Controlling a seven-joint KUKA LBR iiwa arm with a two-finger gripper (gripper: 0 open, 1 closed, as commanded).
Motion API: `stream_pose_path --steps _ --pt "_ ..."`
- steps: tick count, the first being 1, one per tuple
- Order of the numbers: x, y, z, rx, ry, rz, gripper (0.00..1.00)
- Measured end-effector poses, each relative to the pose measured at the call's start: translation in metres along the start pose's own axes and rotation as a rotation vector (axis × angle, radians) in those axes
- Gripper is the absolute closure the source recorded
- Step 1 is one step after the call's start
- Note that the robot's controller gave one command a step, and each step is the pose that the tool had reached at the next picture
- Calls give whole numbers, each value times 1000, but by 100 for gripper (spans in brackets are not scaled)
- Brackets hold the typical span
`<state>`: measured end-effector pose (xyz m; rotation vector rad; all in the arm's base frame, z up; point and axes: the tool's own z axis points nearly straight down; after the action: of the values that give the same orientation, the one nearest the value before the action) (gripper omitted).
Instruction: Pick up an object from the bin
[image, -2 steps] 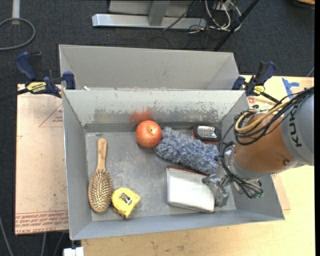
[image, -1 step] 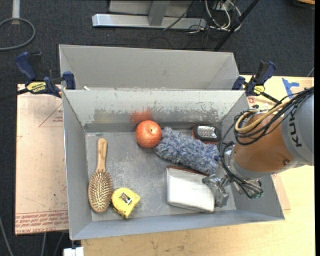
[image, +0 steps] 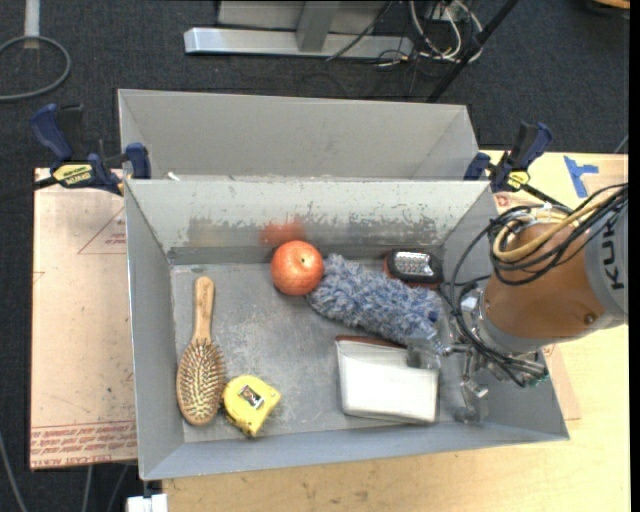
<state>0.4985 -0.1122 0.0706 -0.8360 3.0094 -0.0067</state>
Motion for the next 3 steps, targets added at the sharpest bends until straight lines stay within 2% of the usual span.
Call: stream_pose_path --steps 1,2,3 --pt "0 0 0 0 0 -3 0" --pt "-8 3 1 0 0 -64 0" --pt "-32 18 0 2 -4 -435 100"
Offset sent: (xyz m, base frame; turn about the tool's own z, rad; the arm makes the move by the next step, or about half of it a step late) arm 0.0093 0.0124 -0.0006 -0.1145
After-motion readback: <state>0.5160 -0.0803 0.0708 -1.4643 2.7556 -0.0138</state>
